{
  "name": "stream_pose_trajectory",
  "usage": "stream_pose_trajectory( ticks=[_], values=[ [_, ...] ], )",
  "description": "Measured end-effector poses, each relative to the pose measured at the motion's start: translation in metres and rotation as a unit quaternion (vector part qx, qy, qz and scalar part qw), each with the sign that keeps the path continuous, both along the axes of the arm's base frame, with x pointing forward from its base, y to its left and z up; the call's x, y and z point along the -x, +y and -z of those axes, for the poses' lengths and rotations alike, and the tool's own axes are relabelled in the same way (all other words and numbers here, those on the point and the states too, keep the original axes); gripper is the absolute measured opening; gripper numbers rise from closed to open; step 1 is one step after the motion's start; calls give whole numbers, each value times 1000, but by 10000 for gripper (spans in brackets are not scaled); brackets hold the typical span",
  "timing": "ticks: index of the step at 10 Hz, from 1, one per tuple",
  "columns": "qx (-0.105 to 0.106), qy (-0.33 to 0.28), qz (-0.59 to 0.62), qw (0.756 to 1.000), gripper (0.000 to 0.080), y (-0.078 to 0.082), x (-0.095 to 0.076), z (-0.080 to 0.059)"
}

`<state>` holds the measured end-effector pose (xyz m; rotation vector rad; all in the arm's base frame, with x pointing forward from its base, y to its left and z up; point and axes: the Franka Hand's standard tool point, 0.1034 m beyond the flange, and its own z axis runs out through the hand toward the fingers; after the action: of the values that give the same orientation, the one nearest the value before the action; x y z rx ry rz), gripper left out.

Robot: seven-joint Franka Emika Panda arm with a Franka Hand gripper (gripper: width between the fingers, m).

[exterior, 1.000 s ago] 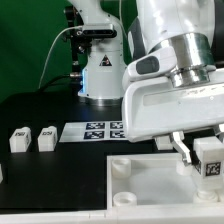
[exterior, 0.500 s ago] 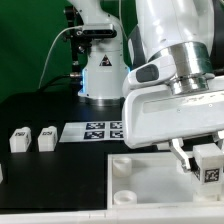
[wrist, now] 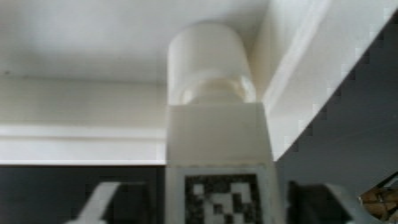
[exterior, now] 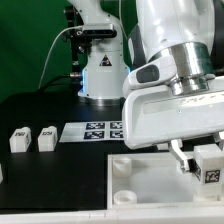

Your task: Assemble one leg

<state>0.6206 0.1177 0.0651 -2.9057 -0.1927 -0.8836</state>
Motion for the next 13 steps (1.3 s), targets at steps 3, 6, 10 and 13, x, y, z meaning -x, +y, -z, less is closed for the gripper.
stream_pose_trajectory(
  ticks=[3,6,10,13],
  values=[
    [0,1,0,1000,640,0,0,1],
    [0,1,0,1000,647,0,0,1],
    [1,2,-1,1000,649,-1,0,0],
    [4,34,-5,999,649,-3,-3,-18]
  ],
)
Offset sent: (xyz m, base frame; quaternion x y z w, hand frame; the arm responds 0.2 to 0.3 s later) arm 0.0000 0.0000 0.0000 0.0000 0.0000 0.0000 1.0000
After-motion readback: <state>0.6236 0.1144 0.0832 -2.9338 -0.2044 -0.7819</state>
